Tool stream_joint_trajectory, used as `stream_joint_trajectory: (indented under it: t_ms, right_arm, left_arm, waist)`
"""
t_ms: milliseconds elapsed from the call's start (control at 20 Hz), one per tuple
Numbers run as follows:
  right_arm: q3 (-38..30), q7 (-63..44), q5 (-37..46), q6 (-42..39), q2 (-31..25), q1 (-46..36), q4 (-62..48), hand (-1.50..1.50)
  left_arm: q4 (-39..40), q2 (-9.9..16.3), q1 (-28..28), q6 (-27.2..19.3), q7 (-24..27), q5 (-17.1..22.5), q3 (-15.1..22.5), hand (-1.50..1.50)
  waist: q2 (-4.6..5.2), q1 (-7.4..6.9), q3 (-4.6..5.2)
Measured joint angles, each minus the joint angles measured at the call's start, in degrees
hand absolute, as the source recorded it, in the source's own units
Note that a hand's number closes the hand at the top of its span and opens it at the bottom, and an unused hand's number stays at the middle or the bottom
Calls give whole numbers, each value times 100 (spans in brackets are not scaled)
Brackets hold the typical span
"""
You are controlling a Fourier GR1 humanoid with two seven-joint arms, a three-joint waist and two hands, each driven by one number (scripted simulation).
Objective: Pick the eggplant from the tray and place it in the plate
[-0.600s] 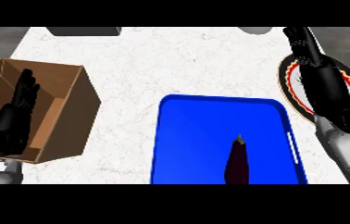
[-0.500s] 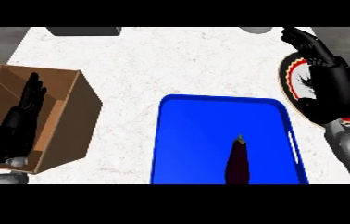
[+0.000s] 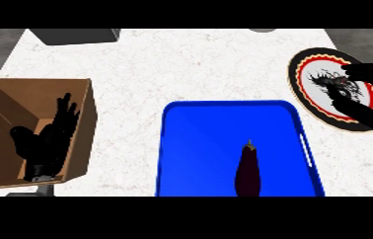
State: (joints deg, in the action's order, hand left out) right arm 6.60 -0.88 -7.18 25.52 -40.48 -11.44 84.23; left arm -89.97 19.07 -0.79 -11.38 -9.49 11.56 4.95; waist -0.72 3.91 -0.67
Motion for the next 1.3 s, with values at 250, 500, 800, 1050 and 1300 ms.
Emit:
stream_joint_trajectory:
  t_ms: [250, 500, 800, 1050, 1300]
  right_arm:
    - [-100, 122, 73, 562, 279, 967, 724, -150]
    - [139, -480, 442, 612, -82, 1714, 1671, -150]
    - [625, -1769, 707, -282, -1114, 2047, 2371, -150]
    - [989, -3045, 901, -841, -1635, 1900, 3036, -150]
    - [1454, -4382, 1200, -1180, -1641, 1417, 3466, -150]
  left_arm:
    - [48, -218, 19, 214, -102, 189, 98, 0]
    - [-2, -398, 85, 210, -232, 145, 251, 0]
    - [-7, -513, 151, 269, -219, 107, 361, 0]
    - [65, -609, 250, 297, -247, 41, 456, 0]
    - [195, -687, 393, 353, -317, 16, 491, 0]
  waist:
    - [-33, -54, -24]
    - [-29, -137, -4]
    - [-2, -252, 22]
    - [13, -347, 20]
    - [27, -439, 13]
